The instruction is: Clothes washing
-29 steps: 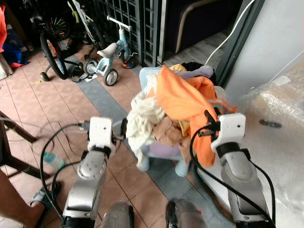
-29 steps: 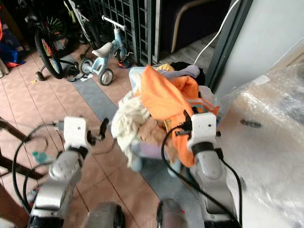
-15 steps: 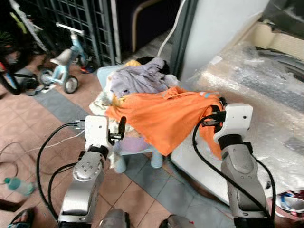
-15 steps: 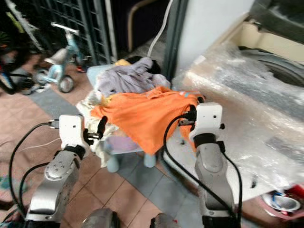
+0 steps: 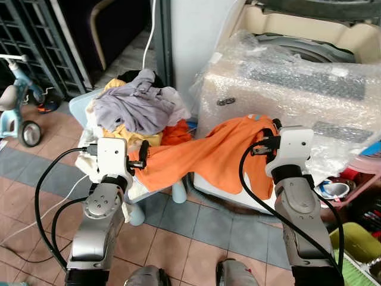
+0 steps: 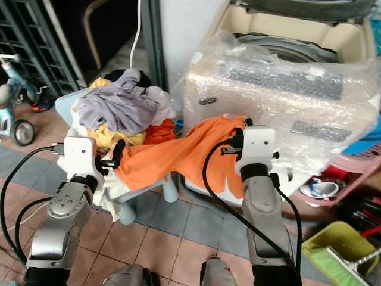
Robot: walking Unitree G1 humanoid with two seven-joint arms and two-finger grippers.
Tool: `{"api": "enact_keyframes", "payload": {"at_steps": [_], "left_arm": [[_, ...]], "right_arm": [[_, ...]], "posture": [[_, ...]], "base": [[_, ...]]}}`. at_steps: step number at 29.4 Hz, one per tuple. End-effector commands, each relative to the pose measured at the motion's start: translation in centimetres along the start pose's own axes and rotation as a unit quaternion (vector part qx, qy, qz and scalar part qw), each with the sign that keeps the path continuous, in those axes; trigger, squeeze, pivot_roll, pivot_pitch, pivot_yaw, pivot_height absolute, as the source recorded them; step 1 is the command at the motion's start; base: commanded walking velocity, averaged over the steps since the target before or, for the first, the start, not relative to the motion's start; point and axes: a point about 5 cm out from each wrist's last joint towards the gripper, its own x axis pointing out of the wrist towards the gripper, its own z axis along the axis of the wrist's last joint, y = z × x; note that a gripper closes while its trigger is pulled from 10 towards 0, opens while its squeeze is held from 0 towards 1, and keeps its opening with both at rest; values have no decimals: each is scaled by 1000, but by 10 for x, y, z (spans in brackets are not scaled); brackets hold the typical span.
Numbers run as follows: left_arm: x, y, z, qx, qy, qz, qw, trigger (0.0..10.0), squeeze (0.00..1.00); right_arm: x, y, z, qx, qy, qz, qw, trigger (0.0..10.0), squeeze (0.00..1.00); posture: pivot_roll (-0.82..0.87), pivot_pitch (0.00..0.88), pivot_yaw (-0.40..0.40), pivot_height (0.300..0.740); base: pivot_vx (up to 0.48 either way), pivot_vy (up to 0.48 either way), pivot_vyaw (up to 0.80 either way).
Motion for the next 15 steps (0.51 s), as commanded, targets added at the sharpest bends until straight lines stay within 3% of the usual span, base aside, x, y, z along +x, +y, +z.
{"api": "enact_keyframes", "payload": {"at_steps": [1, 15], "left_arm": [[-2, 3, -3, 4, 9, 4, 1000, 10000, 0], [-2, 4, -4, 13, 11, 1, 1000, 10000, 0]], "right_arm": [[4, -1, 9, 1, -21, -10, 1000, 10000, 0], [6, -3, 6, -5, -19, -20, 1000, 10000, 0]], "posture": [[-34, 114, 36, 740], [-18, 102, 38, 740]], "base": [[0, 0, -800], [0, 0, -800]]}}
